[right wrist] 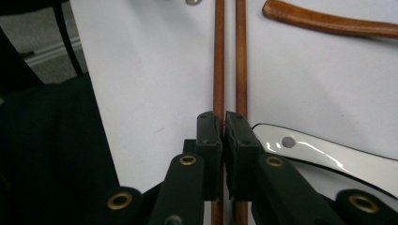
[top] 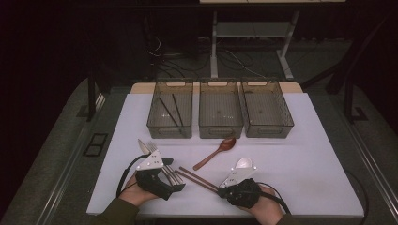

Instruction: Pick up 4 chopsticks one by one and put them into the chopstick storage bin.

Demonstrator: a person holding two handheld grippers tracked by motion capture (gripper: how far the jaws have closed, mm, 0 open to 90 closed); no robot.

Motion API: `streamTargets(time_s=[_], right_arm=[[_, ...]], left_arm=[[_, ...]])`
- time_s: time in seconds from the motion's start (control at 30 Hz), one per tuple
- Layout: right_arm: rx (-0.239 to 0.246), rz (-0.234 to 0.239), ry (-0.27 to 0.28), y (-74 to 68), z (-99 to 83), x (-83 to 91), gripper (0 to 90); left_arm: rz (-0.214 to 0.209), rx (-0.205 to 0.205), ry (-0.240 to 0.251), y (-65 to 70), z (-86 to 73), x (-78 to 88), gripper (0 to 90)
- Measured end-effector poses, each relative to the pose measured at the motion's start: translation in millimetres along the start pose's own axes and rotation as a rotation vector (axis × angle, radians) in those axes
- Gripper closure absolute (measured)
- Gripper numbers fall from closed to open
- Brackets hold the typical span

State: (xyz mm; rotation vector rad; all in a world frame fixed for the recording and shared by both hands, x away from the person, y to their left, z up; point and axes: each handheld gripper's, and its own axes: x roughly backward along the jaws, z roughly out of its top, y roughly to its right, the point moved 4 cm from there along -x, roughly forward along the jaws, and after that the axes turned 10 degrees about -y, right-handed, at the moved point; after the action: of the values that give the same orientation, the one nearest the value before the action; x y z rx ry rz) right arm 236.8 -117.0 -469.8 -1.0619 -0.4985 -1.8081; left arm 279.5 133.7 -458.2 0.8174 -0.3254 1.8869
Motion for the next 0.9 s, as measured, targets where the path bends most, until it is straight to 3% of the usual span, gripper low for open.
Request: streamTargets(time_s=[0.33, 0.9], right_arm=[[0.012, 0.033, 0.071, 9.0, 1.9, 18.6, 85.3], [-0.019, 0.018, 0.097, 25.4, 3.4, 32.4, 85.3]], left_arm=[[0.002, -0.001, -0.002, 0.1, -0.1, 0.0, 0.0], [0.002, 0.002, -0.001, -0.2, -0.3, 0.0, 0.0]])
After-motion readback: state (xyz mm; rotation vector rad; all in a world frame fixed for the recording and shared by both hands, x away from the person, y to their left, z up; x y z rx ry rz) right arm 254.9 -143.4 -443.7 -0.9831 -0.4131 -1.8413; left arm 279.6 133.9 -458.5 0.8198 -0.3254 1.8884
